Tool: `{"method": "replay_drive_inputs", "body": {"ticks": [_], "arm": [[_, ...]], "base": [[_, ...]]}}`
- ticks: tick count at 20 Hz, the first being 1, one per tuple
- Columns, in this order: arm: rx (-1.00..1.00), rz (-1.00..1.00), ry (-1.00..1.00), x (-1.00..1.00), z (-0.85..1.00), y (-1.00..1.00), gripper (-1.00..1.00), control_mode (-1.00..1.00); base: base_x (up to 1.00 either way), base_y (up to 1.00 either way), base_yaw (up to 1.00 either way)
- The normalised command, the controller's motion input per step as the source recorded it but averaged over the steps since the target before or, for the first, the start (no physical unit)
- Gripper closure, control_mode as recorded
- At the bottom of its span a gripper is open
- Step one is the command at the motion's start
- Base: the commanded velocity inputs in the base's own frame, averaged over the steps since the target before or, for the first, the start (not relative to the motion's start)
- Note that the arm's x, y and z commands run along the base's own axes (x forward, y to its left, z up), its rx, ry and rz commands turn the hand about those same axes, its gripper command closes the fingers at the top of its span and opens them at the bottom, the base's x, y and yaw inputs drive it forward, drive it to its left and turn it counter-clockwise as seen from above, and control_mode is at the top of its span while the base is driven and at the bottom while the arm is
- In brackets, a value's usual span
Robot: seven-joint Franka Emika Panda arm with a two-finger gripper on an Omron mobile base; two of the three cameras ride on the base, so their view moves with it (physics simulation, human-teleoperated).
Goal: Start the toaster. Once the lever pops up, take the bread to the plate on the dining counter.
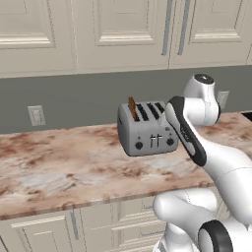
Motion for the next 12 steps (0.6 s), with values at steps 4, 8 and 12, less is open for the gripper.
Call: {"method": "replay_drive_inputs", "body": {"ticks": [4, 8, 12], "arm": [[0.0, 0.0, -0.1, 0.07, -0.45, 0.0, -1.0, -1.0], [0.0, 0.0, -0.07, 0.12, -0.33, 0.0, -1.0, -1.0], [0.01, 0.0, -0.03, 0.07, -0.2, -0.03, -1.0, -1.0]], "base": [[0.0, 0.0, 0.0], [0.0, 0.0, 0.0], [0.0, 0.0, 0.0]]}}
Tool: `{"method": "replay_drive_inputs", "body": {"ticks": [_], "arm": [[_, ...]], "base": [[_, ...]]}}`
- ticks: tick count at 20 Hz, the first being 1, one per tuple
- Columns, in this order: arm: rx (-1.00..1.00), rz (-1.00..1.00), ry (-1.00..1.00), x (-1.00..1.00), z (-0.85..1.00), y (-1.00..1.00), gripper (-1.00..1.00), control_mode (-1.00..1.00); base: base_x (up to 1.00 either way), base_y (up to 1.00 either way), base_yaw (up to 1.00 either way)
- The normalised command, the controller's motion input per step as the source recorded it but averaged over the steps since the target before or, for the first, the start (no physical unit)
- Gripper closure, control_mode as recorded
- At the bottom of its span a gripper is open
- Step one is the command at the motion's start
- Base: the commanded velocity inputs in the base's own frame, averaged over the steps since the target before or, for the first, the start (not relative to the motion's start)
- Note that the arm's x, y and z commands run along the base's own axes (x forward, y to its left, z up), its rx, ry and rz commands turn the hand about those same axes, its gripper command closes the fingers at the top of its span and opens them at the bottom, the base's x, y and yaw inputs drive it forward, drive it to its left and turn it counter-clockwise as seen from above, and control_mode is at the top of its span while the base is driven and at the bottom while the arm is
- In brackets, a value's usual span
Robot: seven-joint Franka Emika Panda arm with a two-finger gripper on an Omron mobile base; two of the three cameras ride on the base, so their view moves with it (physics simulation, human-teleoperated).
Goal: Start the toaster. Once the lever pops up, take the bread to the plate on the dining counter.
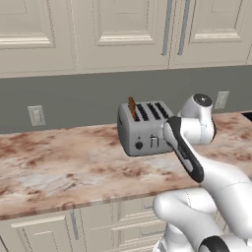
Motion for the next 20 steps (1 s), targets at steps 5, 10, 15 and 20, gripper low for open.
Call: {"method": "replay_drive_inputs", "body": {"ticks": [5, 10, 15, 20], "arm": [[0.0, 0.0, -0.03, 0.01, -0.18, -0.01, -1.0, -1.0], [0.02, 0.0, 0.0, 0.06, -0.09, -0.01, -1.0, -1.0], [0.0, 0.0, 0.0, 0.19, 0.0, 0.0, -1.0, -1.0], [0.0, 0.0, 0.0, 0.0, 0.0, 0.0, -1.0, -1.0]], "base": [[0.0, 0.0, 0.0], [0.0, 0.0, 0.0], [0.0, 0.0, 0.0], [0.0, 0.0, 0.0]]}}
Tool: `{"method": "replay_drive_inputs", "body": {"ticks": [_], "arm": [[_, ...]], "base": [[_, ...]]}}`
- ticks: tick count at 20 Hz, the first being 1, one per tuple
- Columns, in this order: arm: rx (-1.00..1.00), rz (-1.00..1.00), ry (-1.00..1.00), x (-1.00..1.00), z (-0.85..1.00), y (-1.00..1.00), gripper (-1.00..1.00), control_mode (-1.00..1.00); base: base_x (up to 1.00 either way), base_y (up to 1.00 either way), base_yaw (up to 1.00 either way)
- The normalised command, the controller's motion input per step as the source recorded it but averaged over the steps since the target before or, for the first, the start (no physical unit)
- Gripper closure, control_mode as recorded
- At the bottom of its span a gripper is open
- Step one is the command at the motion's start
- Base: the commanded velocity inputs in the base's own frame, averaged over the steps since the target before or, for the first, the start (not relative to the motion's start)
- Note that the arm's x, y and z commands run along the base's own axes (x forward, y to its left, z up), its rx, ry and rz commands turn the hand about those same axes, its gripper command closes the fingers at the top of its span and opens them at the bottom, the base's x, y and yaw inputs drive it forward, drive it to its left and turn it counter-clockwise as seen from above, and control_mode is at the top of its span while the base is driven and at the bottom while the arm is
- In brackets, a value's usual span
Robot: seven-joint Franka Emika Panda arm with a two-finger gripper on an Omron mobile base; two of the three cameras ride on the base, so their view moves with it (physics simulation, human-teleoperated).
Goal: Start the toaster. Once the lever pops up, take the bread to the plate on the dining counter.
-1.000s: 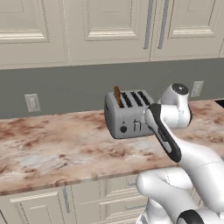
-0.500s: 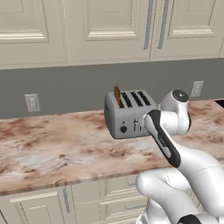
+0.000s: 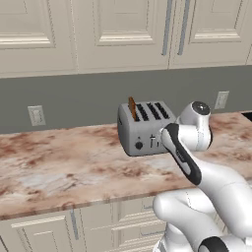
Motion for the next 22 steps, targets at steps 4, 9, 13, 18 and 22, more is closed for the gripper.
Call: {"method": "replay_drive_inputs", "body": {"ticks": [4, 9, 13, 18, 22], "arm": [[0.0, 0.0, 0.0, 0.24, 0.0, 0.0, -1.0, -1.0], [0.0, 0.0, 0.0, 0.28, 0.0, 0.0, -1.0, -1.0], [0.0, 0.0, 0.01, 0.21, 0.0, 0.01, -1.0, -1.0], [0.0, 0.0, 0.01, 0.14, -0.02, 0.01, -1.0, -1.0], [0.0, 0.0, 0.0, 0.07, -0.09, 0.02, -1.0, -1.0]], "base": [[0.0, 0.0, 0.0], [0.0, 0.0, 0.0], [0.0, 0.0, 0.0], [0.0, 0.0, 0.0], [0.0, 0.0, 0.0]]}}
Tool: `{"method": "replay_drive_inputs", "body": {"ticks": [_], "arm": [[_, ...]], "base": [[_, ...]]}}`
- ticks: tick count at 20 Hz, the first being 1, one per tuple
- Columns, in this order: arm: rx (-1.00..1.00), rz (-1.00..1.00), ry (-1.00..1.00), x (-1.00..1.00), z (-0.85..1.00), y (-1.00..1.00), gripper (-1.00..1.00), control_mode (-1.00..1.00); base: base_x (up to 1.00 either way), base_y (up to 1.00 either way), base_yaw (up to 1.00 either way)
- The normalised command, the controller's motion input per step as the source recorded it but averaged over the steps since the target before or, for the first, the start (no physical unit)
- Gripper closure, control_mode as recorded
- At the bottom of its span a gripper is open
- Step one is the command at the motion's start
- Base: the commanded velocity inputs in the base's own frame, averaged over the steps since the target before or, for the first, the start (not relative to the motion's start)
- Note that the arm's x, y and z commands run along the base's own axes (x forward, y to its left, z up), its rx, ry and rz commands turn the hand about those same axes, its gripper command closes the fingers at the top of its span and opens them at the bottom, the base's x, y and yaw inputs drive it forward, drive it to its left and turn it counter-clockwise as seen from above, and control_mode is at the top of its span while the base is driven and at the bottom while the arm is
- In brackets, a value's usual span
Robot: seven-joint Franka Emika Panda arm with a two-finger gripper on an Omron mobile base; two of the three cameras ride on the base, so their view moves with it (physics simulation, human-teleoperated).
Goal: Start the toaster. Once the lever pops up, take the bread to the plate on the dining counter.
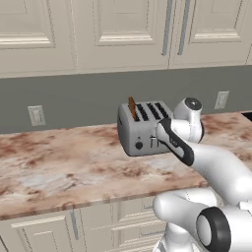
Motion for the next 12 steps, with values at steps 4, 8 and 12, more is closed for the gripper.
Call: {"method": "replay_drive_inputs", "body": {"ticks": [4, 8, 12], "arm": [[0.0, 0.0, 0.0, 0.0, -0.12, 0.01, -1.0, -1.0], [0.0, 0.0, 0.0, 0.11, -0.04, 0.01, -1.0, -1.0], [0.0, 0.0, 0.0, 0.21, 0.0, 0.0, -1.0, -1.0]], "base": [[0.0, 0.0, 0.0], [0.0, 0.0, 0.0], [0.0, 0.0, 0.0]]}}
